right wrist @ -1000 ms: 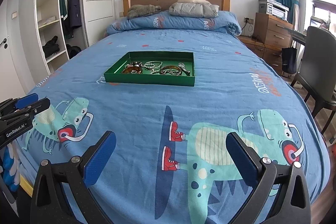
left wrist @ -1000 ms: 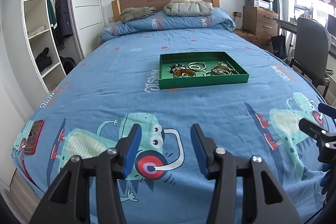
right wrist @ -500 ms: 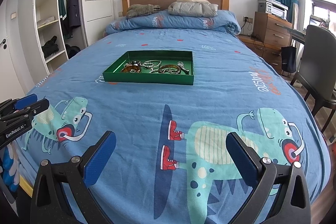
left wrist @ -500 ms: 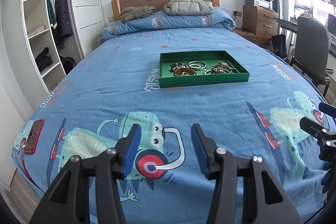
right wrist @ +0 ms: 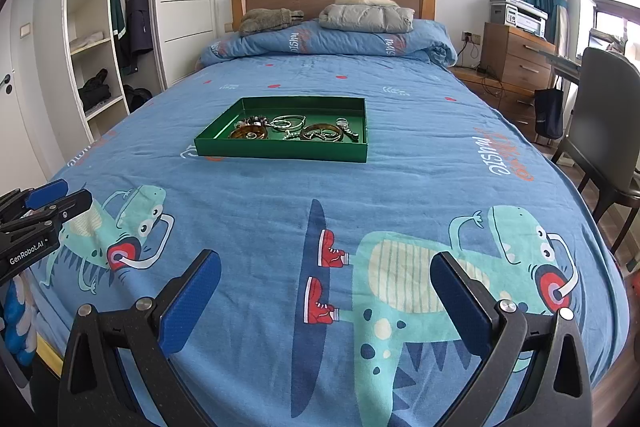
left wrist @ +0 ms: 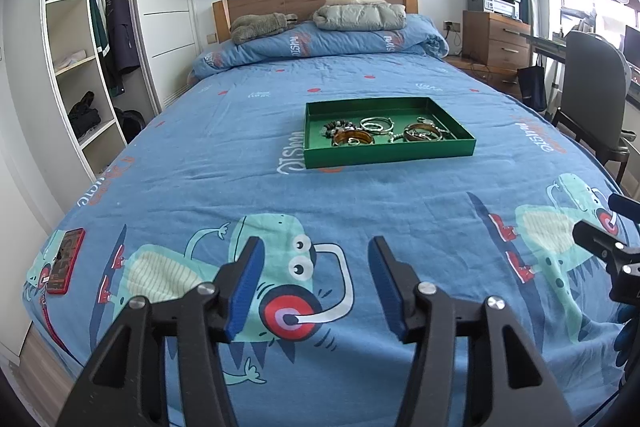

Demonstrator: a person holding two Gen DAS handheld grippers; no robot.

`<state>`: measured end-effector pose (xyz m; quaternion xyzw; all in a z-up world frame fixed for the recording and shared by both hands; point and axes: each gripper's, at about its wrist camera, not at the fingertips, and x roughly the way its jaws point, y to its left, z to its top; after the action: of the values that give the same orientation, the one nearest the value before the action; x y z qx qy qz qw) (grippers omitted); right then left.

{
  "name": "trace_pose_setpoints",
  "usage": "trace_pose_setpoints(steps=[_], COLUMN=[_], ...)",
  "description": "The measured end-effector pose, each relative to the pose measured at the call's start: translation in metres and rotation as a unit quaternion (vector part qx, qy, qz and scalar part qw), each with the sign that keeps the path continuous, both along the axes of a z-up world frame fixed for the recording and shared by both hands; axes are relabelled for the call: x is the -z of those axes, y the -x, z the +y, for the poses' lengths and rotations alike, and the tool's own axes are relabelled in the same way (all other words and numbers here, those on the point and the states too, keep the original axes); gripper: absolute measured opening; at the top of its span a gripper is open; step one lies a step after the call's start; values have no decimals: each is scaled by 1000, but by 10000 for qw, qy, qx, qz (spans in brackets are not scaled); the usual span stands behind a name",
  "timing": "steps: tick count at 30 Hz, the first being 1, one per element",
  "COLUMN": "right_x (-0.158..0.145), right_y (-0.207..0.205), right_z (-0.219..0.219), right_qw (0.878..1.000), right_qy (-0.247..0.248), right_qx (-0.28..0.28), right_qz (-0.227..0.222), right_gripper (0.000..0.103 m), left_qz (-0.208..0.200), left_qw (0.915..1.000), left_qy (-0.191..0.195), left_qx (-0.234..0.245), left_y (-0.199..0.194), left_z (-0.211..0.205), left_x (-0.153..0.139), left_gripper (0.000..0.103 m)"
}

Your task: Organize jewelry

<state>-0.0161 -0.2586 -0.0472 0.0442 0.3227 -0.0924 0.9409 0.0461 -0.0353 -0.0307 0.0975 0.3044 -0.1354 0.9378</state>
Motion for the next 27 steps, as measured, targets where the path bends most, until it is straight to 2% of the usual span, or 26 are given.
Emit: trace_pose_setpoints(steps=[27], right_x=[0], right_y=[0], right_z=[-1], right_qw=[10000], right_qy=[-5], right_qx=[6], right_qz=[-2], right_gripper=[103], left_qz=[27], left_qw=[10000], left_qy=[16], left_qx=[-14], left_y=[-1], left_z=[1], left_x=[3], left_gripper=[52])
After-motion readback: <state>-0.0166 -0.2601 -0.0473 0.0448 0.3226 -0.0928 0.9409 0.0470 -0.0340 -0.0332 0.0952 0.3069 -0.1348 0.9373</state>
